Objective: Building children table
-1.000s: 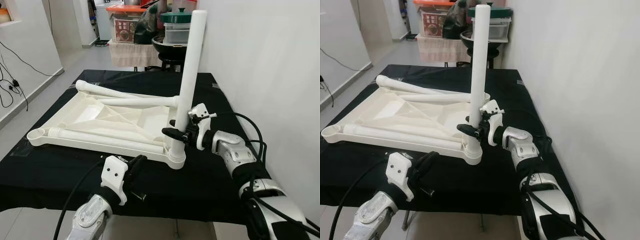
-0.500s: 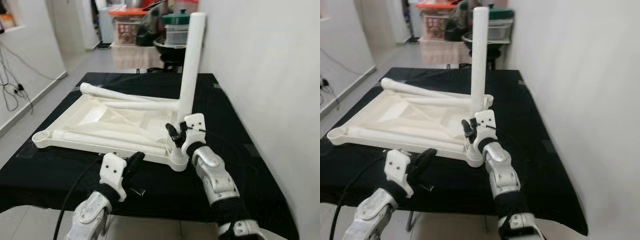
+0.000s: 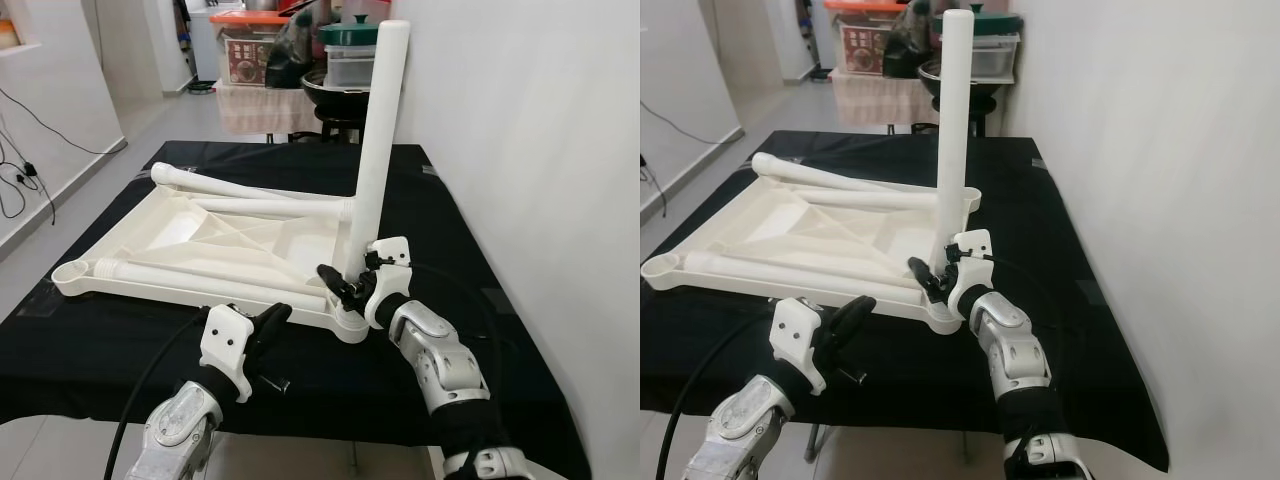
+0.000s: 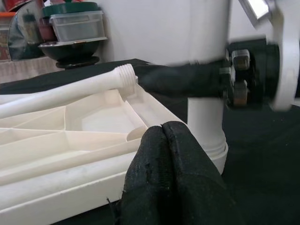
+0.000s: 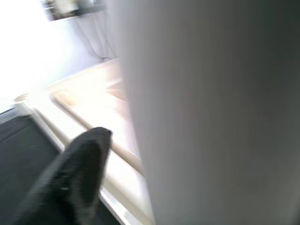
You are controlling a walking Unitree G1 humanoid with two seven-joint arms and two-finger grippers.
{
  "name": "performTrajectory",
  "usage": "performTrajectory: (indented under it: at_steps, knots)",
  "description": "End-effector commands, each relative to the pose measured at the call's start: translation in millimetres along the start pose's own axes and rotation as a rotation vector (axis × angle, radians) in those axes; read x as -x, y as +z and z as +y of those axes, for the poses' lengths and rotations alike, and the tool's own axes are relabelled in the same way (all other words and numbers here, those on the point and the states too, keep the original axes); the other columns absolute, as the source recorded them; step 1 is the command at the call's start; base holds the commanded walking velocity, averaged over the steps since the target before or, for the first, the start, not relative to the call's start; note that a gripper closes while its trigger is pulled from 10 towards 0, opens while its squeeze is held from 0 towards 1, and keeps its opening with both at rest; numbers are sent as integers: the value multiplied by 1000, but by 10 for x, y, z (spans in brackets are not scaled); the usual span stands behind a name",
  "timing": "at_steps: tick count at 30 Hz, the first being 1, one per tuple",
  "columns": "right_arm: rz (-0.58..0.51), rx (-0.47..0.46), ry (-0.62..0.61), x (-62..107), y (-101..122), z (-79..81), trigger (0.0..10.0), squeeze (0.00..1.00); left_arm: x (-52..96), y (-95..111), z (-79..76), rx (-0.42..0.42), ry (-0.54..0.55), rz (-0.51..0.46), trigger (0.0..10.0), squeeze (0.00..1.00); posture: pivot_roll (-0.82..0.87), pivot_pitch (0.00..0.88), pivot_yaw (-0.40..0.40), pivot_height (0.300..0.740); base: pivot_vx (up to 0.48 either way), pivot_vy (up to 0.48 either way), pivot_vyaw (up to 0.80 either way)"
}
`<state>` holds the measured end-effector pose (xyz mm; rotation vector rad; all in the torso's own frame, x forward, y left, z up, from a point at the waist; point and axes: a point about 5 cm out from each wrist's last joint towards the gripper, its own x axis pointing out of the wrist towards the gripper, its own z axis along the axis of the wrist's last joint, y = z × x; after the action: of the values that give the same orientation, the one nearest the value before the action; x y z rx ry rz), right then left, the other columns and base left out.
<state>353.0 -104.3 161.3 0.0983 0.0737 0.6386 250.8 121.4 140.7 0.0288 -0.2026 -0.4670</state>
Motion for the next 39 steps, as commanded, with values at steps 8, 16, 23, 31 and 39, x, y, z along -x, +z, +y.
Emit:
performTrajectory:
  at_steps: [8, 16, 23, 31, 39]
  knots:
    - [10, 144, 406, -44, 281, -48, 10000, 0, 2, -61, -34, 10, -3, 21, 10000, 0, -1, 0, -48, 740, 0, 0, 0]
    - [91, 159, 652, -17, 326, -38, 4196, 0, 8, -68, -48, 11, -4, 24, 10000, 0, 8, 0, -50, 740, 0, 0, 0]
    - [119, 141, 722, -23, 314, -76, 0, 0, 14, -74, -55, 13, -7, 26, 10000, 0, 11, 0, -49, 740, 0, 0, 0]
    - [87, 134, 647, 9, 228, -132, 0, 0, 17, -69, -54, 13, -7, 27, 10000, 0, 9, 0, -48, 740, 0, 0, 0]
    - [16, 124, -196, 80, -218, -18, 0, 0, 34, -54, -12, 6, 0, 25, 10000, 0, -11, 0, -46, 740, 0, 0, 0]
